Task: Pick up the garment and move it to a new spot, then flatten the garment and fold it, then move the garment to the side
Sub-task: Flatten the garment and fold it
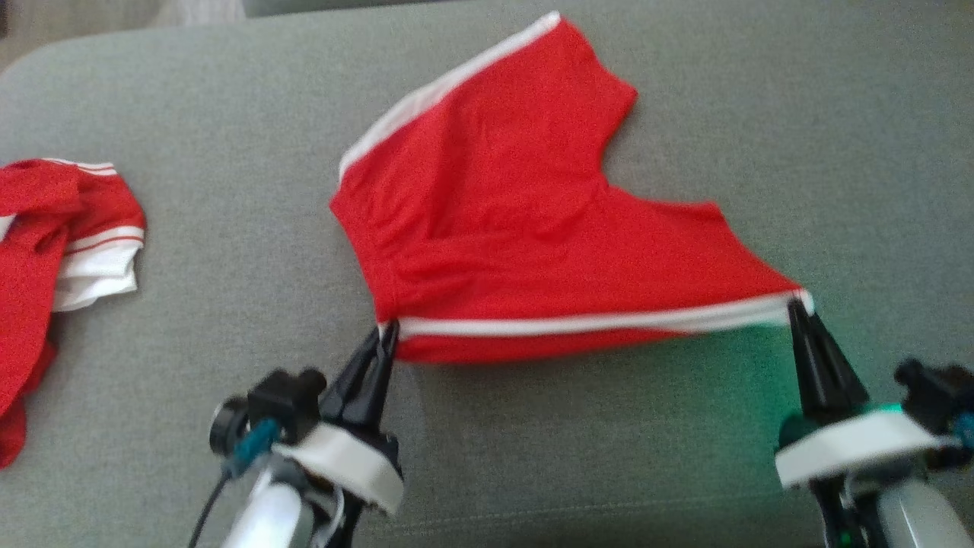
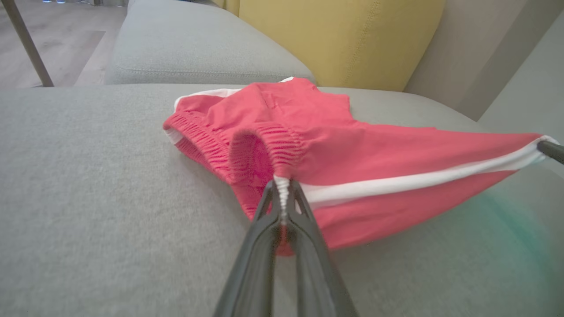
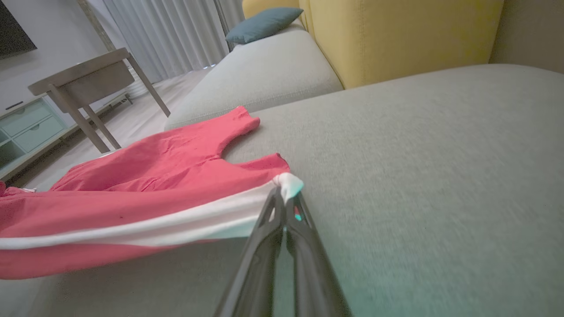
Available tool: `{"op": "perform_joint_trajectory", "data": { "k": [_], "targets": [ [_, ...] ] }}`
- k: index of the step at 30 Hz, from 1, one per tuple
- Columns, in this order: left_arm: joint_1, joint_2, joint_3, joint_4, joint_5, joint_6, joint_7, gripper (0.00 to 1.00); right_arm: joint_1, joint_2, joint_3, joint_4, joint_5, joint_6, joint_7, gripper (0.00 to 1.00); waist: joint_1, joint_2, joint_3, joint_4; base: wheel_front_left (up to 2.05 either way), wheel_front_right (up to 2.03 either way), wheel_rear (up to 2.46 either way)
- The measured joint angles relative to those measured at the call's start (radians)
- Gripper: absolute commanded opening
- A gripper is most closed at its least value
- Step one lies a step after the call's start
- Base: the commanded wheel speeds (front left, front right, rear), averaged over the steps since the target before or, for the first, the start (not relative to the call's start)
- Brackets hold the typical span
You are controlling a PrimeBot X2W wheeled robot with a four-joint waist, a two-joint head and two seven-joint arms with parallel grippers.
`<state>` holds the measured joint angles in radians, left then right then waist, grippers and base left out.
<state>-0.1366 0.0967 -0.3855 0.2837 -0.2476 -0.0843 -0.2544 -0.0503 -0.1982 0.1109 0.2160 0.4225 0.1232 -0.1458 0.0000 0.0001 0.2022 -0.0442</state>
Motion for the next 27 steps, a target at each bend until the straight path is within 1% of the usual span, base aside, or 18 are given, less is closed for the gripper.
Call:
{"op": "perform_joint_trajectory", "data": {
  "k": [3, 6, 8, 12, 15, 18, 22, 27],
  "targets": [
    [0.077, 0.015, -0.014, -0.083, 0.000, 0.012, 0.035, 0.00, 0.121, 0.047, -0.062, -0.136, -0.036, 0.000, 0.078, 0.00, 0.0000, 0.0000, -0.026, 0.004, 0.00, 0.00, 0.00],
    [0.142, 0.029, -0.021, -0.170, -0.002, 0.031, 0.072, 0.00, 0.220, 0.081, -0.099, -0.255, -0.068, 0.000, 0.147, 0.00, 0.0000, 0.0000, -0.043, 0.003, 0.00, 0.00, 0.00],
    [0.170, 0.035, -0.022, -0.215, -0.003, 0.037, 0.095, 0.00, 0.253, 0.094, -0.117, -0.311, -0.079, 0.000, 0.182, 0.00, 0.0000, 0.0000, -0.050, 0.000, 0.00, 0.00, 0.00],
    [0.187, 0.035, -0.018, -0.286, -0.030, 0.058, 0.125, 0.00, 0.261, 0.096, -0.146, -0.388, -0.103, 0.000, 0.244, 0.00, 0.0000, 0.0000, -0.055, 0.004, 0.00, 0.00, 0.00],
    [0.179, 0.033, -0.015, -0.300, -0.043, 0.058, 0.145, 0.00, 0.246, 0.095, -0.161, -0.393, -0.107, 0.000, 0.274, 0.00, 0.0000, 0.0000, -0.043, 0.011, 0.00, 0.00, 0.00],
    [0.130, 0.027, -0.005, -0.299, -0.062, 0.057, 0.159, 0.00, 0.174, 0.075, -0.166, -0.364, -0.107, 0.000, 0.288, 0.00, 0.0000, 0.0000, -0.018, 0.023, 0.00, 0.00, 0.00],
    [0.019, 0.016, 0.014, -0.278, -0.081, 0.052, 0.158, 0.00, 0.001, 0.019, -0.156, -0.293, -0.102, 0.000, 0.300, 0.00, 0.0000, 0.0000, 0.037, 0.039, 0.00, 0.00, 0.00],
    [-0.107, -0.005, 0.025, -0.235, -0.081, 0.048, 0.132, 0.00, -0.242, -0.047, -0.098, -0.158, -0.073, 0.000, 0.300, 0.00, 0.0000, 0.0000, 0.124, 0.064, 0.00, 0.00, 0.00]
  ]
}}
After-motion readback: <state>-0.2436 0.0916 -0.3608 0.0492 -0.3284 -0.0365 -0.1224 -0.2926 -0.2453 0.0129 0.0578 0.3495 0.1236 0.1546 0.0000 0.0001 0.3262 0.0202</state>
